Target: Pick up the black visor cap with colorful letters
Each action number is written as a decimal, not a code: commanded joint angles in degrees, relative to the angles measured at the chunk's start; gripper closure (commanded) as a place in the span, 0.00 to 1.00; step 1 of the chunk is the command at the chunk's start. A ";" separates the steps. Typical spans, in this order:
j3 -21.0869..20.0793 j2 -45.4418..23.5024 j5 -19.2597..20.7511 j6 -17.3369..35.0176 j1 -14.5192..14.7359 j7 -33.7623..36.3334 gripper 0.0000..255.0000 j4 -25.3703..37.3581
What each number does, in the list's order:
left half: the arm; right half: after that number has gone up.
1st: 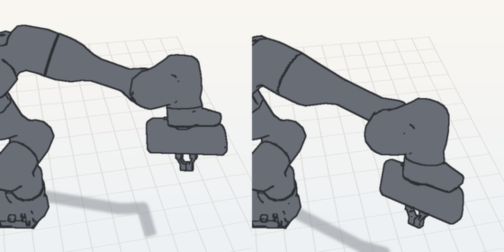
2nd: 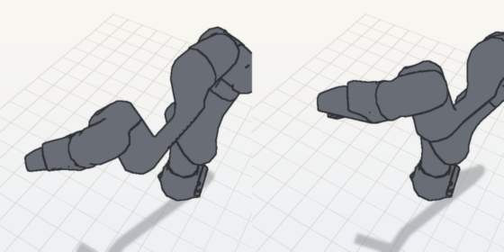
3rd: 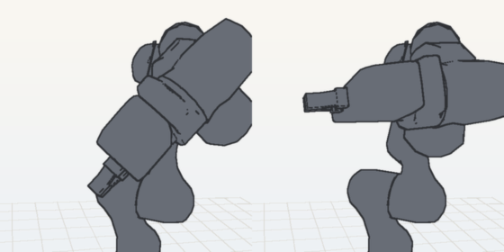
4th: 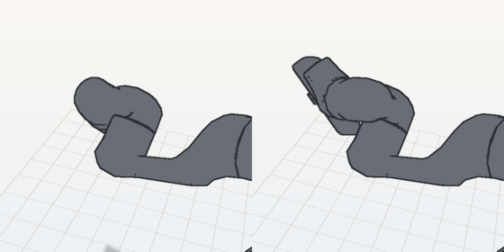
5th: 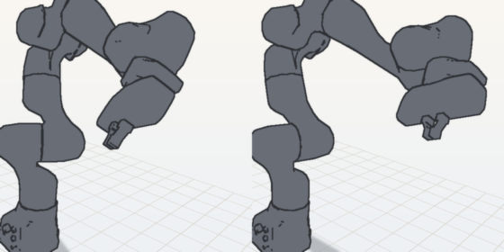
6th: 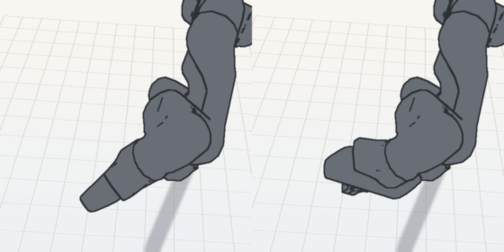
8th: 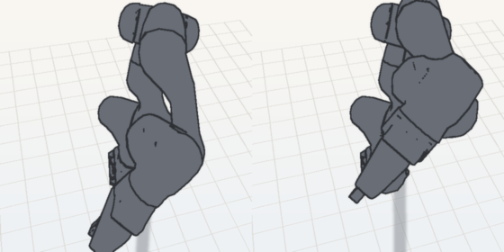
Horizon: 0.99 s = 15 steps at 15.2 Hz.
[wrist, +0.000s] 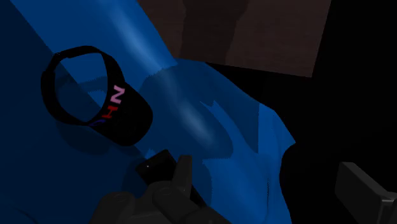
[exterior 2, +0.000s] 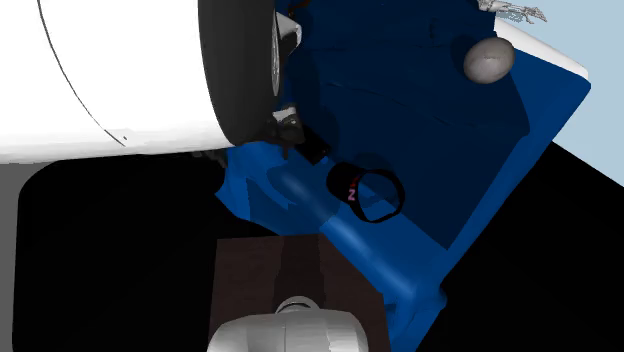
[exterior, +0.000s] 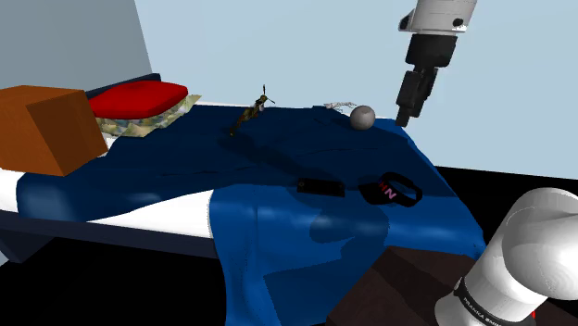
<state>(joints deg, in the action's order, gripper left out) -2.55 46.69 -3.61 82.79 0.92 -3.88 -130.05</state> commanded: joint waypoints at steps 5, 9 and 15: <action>5.25 0.74 0.43 6.07 -1.67 -3.42 0.00 -6.14; 10.66 0.00 0.80 12.34 -3.40 -7.03 0.00 -11.30; 19.20 -4.25 0.65 22.22 -5.58 -13.20 0.00 -17.03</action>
<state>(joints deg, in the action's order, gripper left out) 14.92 43.69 -2.95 103.01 -4.28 -15.67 -146.36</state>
